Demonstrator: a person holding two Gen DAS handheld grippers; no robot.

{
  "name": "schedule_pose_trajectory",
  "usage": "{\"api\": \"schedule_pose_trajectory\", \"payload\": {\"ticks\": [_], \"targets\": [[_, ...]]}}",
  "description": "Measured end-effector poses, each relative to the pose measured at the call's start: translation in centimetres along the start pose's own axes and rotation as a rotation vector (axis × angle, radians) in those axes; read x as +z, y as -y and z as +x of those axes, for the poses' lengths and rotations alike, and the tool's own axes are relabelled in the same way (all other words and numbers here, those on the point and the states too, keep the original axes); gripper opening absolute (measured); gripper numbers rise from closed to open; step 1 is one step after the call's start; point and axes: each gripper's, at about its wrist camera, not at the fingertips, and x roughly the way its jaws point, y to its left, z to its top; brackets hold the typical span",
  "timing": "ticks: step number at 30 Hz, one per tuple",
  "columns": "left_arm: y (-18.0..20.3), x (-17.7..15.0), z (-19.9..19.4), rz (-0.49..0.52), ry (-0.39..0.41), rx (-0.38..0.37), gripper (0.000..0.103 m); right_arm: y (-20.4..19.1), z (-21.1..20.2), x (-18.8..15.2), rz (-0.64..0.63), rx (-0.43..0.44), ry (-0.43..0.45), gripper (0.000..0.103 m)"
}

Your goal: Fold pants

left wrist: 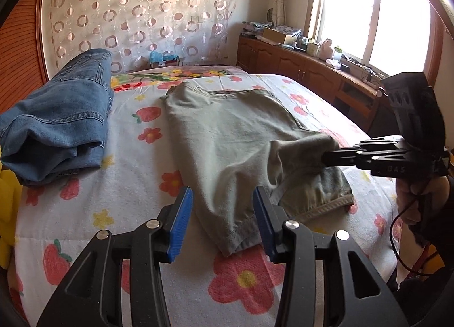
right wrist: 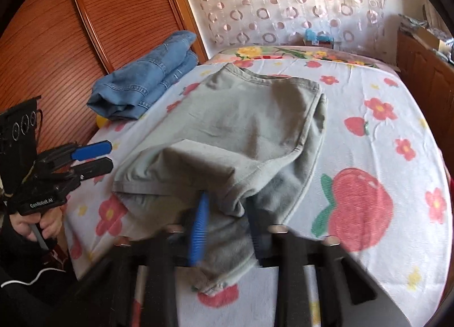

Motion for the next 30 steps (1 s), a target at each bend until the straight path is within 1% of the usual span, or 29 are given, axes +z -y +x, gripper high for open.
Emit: {"api": "schedule_pose_trajectory", "payload": {"ticks": [2,6,9,11,13,14,15,16,18,20,21,22,24,26,28,30], "targets": [[0.1,-0.1,-0.2,0.002,0.005,0.002,0.045,-0.3,-0.6,0.1,0.007,0.011,-0.001,0.005],[0.2,0.0,-0.7,0.006,0.021,-0.003,0.045,-0.9,-3.4,0.4,0.071,0.044,-0.009,0.004],[0.2,-0.1,-0.8,0.013,0.024,-0.005,0.045,-1.3,-4.4,-0.2,0.105,0.057,-0.040,0.004],[0.2,-0.2,-0.3,0.013,0.010,0.004,0.045,-1.1,-3.9,-0.9,0.131,0.028,-0.075,0.004],[0.1,-0.3,0.1,0.009,-0.010,0.011,0.045,-0.8,-3.2,-1.4,0.122,-0.036,-0.099,0.004],[0.0,-0.5,0.3,0.008,-0.025,0.012,0.045,-0.5,-3.0,-1.5,0.129,-0.056,-0.098,0.004],[-0.1,-0.6,0.5,0.009,-0.035,0.014,0.045,-0.1,-2.7,-1.7,0.143,-0.066,-0.095,0.007],[-0.2,-0.8,0.6,0.007,-0.043,0.018,0.045,0.1,-2.5,-1.8,0.148,-0.085,-0.093,0.012],[-0.4,-1.1,0.9,0.000,-0.061,0.016,0.045,0.0,-2.4,-1.9,0.136,-0.111,-0.067,0.017],[-0.5,-1.5,1.0,-0.006,-0.075,0.003,0.044,-0.6,-2.4,-2.0,0.121,-0.111,-0.040,0.023],[-0.5,-1.7,1.1,-0.007,-0.083,0.001,0.043,-1.0,-2.5,-2.1,0.105,-0.122,-0.023,0.031],[-0.5,-1.8,1.2,-0.006,-0.090,0.000,0.041,-1.5,-2.6,-2.1,0.082,-0.139,-0.001,0.037],[-0.3,-2.1,1.4,-0.004,-0.101,-0.001,0.040,-2.4,-2.7,-2.3,0.057,-0.156,0.038,0.039],[-0.3,-2.4,1.5,0.001,-0.108,0.000,0.039,-2.9,-2.7,-2.2,0.044,-0.151,0.059,0.039],[-0.3,-2.5,1.5,-0.003,-0.110,-0.003,0.039,-2.5,-2.1,-1.5,0.050,-0.142,0.070,0.039],[-0.4,-2.5,1.5,-0.010,-0.106,-0.005,0.039,-1.4,-1.7,-0.3,0.042,-0.158,0.087,0.039]]}}
